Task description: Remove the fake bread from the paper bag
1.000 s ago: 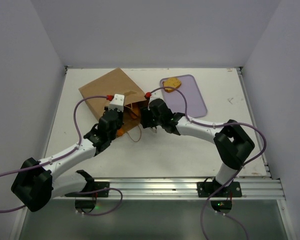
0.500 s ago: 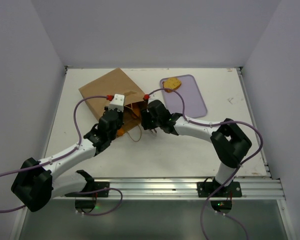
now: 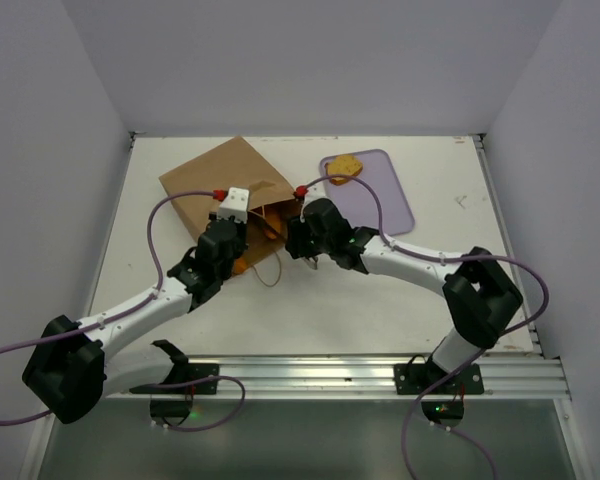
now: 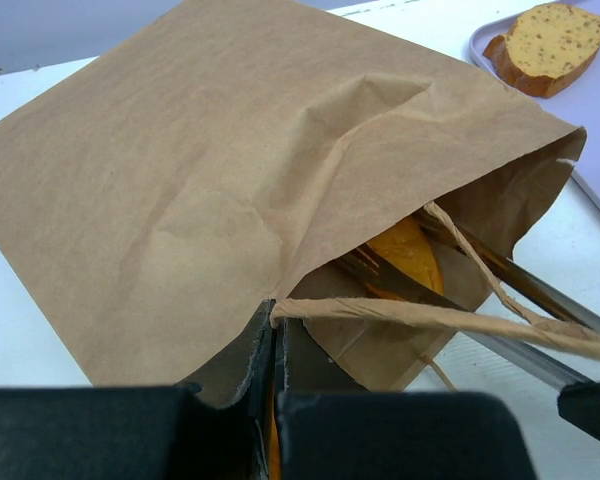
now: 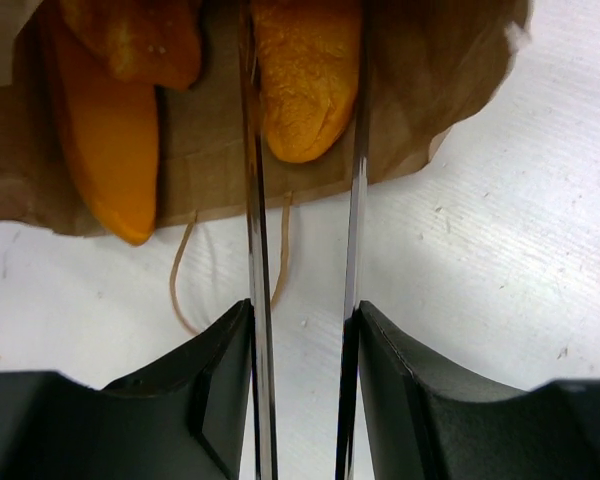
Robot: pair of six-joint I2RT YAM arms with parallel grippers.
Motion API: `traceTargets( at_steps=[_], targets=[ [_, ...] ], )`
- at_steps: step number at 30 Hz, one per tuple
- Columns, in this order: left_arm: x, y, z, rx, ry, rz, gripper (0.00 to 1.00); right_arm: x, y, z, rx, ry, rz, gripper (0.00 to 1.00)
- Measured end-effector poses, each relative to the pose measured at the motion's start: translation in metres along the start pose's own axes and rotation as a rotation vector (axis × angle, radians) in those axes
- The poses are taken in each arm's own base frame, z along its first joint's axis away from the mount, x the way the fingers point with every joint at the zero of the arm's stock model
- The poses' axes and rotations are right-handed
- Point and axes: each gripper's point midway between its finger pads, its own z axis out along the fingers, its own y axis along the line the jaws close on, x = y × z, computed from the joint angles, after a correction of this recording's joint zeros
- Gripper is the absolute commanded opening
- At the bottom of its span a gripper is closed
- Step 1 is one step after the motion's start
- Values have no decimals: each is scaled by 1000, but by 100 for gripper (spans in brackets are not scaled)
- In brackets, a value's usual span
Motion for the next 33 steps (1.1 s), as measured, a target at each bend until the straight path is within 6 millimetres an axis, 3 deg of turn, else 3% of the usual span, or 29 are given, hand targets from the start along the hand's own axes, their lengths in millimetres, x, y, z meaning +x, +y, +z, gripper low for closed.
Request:
traceTargets(
  at_steps=[17,33],
  targets=[
    [4,-1,3,-2,12,7,0,31,1,-68,-77,51,37,35],
    [6,2,8,-40,24,6,0,50,-3,-147,-143,79,39,35]
  ],
)
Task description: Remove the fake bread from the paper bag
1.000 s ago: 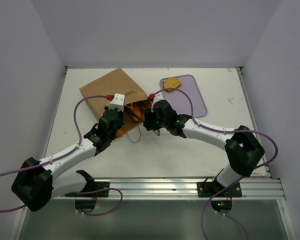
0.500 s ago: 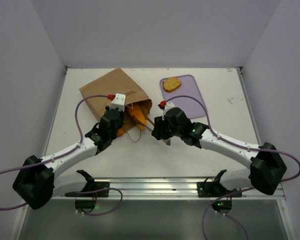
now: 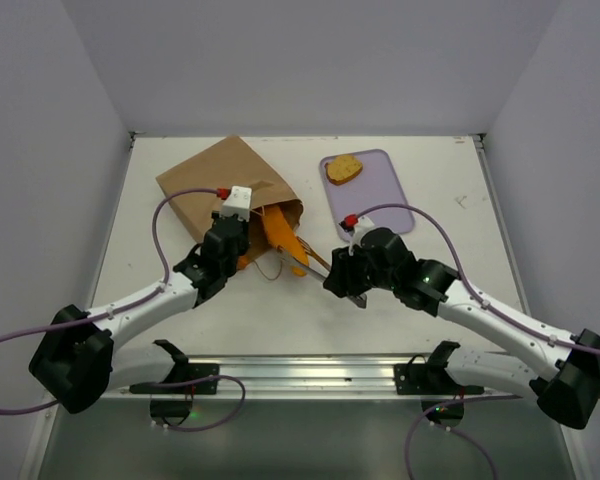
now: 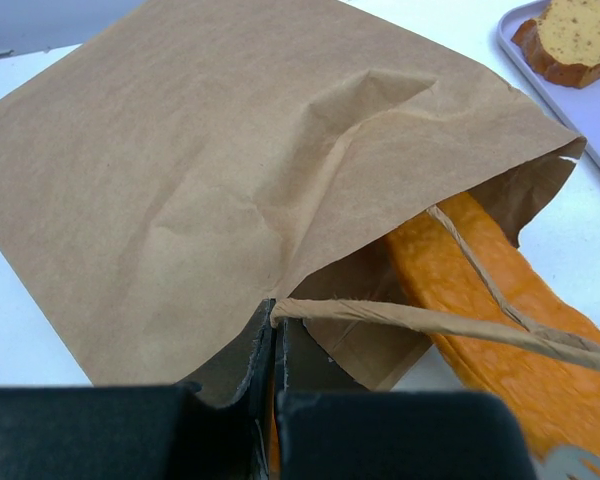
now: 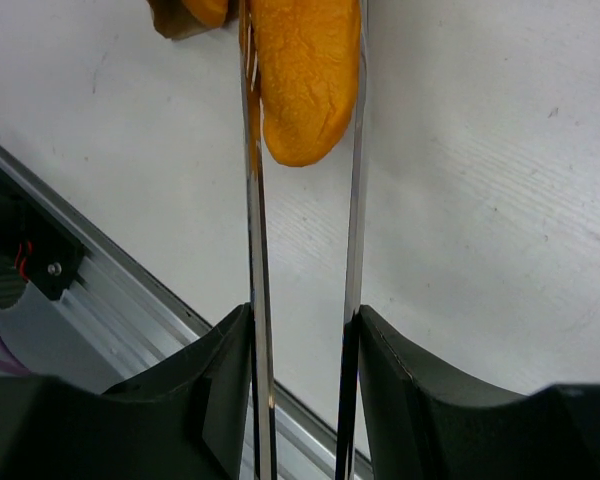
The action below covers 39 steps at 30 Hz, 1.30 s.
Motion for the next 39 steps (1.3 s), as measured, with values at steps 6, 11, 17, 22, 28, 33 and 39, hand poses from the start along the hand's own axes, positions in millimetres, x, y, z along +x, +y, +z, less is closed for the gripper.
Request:
traceTargets(
  at_steps=[6,11,17,22,28,33,39],
  targets=[
    [4,-1,7,-17,19,-9,0,22,-7,-28,-4,15,10,35],
    [4,-1,7,-18,20,-13,0,46,-16,-48,4,39,39,35],
    [4,0,7,-19,20,-14,0,56,-24,-66,31,36,62,35],
    [4,0,7,-21,21,-16,0,62,-39,-72,113,39,99,35],
    [4,0,7,-21,22,-17,0,63,-56,-74,217,42,123,35],
    [5,0,7,-21,25,-24,0,47,-60,-80,267,2,118,35],
    [5,-1,7,-18,25,-28,0,20,-59,-69,318,-10,83,35]
  ],
)
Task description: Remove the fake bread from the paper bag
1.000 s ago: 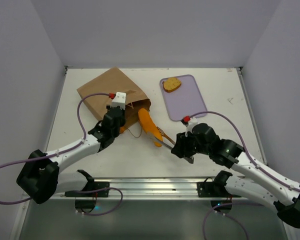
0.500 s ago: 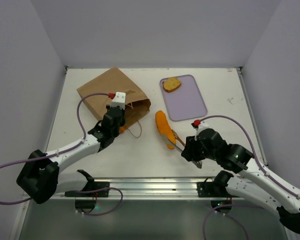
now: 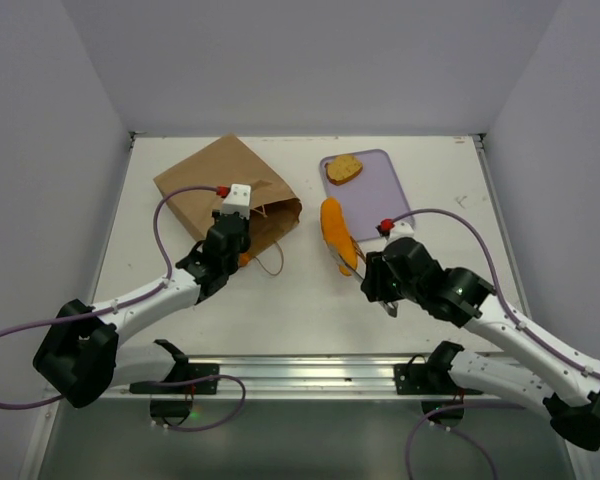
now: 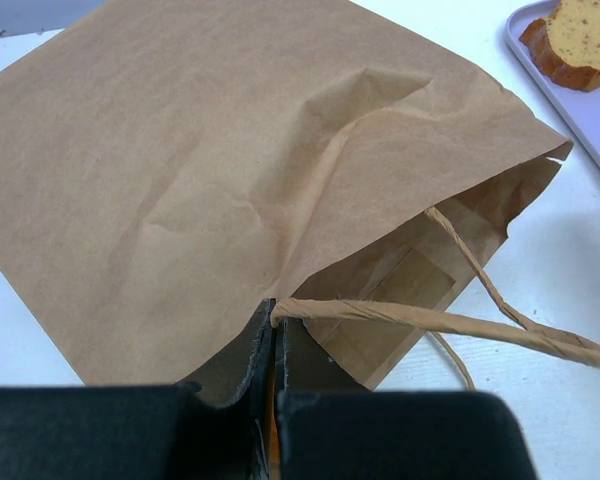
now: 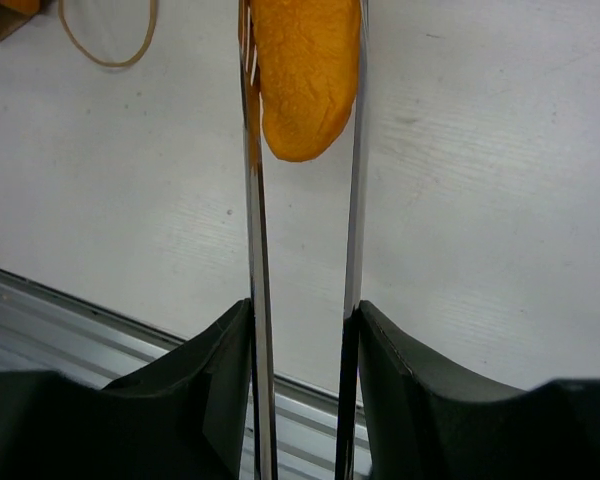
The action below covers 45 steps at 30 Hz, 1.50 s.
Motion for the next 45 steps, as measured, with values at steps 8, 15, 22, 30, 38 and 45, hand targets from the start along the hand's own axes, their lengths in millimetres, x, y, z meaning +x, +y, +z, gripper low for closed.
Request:
traceTargets(
  at_steps=[8,15,22,30,38,45],
  targets=[
    [0,0,0,1,2,0,0,-32,-8,40,59,-7,22,35],
    [3,-1,-1,7,11,6,0,-58,-28,65,94,-44,70,33],
    [3,-1,-1,8,12,6,0,-73,-34,91,101,-65,45,33],
    [3,-1,-1,7,12,6,0,-96,-32,121,108,-84,14,34],
    [0,0,-2,7,4,1,0,-98,-50,140,159,-75,36,39],
    [0,0,-2,7,6,2,0,-101,-56,148,170,-78,51,50]
  ],
)
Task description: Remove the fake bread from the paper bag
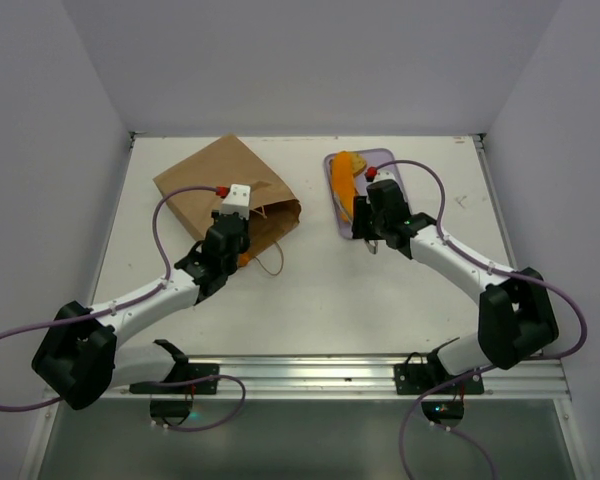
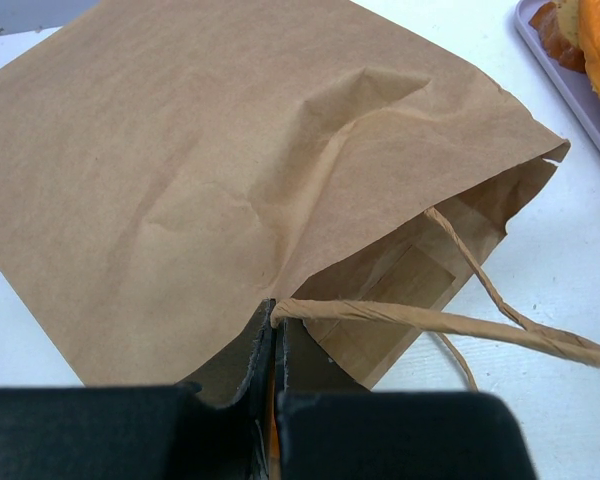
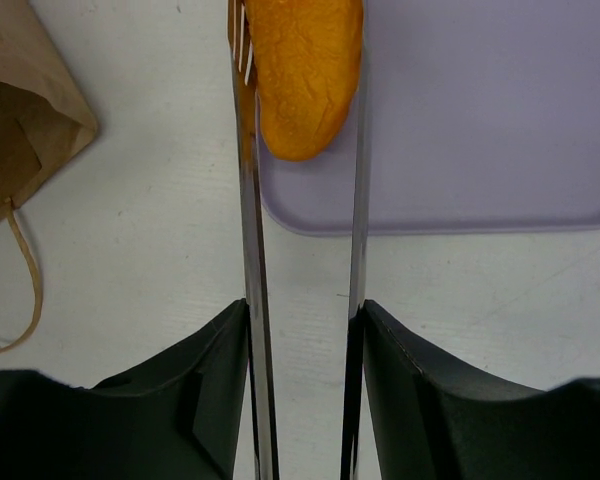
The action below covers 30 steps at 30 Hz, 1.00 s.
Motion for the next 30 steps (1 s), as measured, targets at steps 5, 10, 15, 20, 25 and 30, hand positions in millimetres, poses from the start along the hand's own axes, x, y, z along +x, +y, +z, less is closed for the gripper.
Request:
traceTargets(
  at_steps=[5,10,15,20,25,30],
  targets=[
    [0,0,0,0,0,0,0,-3,0,1,-3,-12,11,61],
    [0,0,0,0,0,0,0,-6,2,1,-9,-22,18,63],
    [0,0,0,0,0,0,0,-11,5,-4,-30,-37,23,63],
    [0,0,0,0,0,0,0,-17,8,-11,-46,-58,30,65],
    [0,0,0,0,0,0,0,-16,8,-12,-47,-59,34,79],
    [-3,1,-1,0,-7,-5,0,0,3,-15,-46,-43,38,87]
  ],
)
